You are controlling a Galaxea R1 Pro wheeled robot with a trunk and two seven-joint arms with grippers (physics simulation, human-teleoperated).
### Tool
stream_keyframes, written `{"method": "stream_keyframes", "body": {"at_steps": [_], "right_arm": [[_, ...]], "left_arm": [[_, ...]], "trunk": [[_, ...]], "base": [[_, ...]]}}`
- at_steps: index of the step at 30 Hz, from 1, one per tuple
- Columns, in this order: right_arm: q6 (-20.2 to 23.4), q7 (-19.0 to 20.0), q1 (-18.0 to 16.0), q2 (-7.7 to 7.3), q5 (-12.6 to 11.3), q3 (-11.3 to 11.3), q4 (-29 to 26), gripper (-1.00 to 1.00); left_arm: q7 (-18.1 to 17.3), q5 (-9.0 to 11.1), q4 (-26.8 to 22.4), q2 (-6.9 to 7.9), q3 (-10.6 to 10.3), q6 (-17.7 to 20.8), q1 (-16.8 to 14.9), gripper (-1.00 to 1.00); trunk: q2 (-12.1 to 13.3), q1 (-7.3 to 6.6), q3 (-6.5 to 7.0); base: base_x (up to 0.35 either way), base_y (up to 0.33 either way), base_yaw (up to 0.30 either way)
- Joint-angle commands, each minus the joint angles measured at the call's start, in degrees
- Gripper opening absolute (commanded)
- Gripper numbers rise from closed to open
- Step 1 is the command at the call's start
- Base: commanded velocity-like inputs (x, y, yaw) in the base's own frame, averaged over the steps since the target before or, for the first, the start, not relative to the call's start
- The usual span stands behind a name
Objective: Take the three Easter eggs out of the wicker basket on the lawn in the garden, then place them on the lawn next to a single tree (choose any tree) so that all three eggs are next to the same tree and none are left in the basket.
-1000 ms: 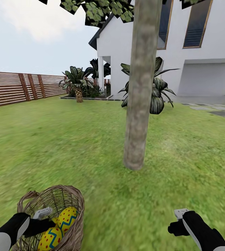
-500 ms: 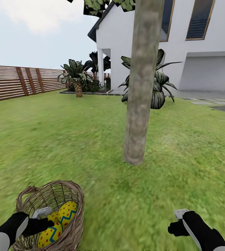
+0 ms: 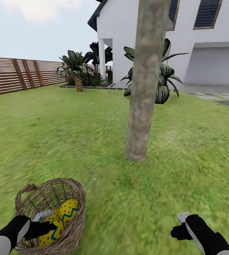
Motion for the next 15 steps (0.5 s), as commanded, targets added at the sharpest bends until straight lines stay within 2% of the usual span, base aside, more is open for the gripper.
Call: {"method": "stream_keyframes", "body": {"at_steps": [1,9,15], "right_arm": [[0.3,0.1,0.0,-0.07,0.0,0.3,-0.1,1.00],[0.3,0.1,0.0,-0.07,0.0,0.3,-0.1,1.00],[0.2,0.1,0.0,0.01,0.1,0.3,0.0,1.00]], "left_arm": [[-0.3,-0.5,-0.1,-0.03,0.4,0.3,0.0,1.00],[-0.3,-0.5,-0.2,-0.03,0.5,0.3,0.1,1.00],[-0.4,-0.4,-0.1,-0.03,0.5,0.3,0.0,1.00]], "trunk": [[0.0,-0.02,-0.06],[0.0,-0.02,-0.06],[0.0,-0.02,-0.06]], "base": [[0.000,0.000,0.000],[0.005,0.000,0.000],[0.166,0.040,0.000]]}}
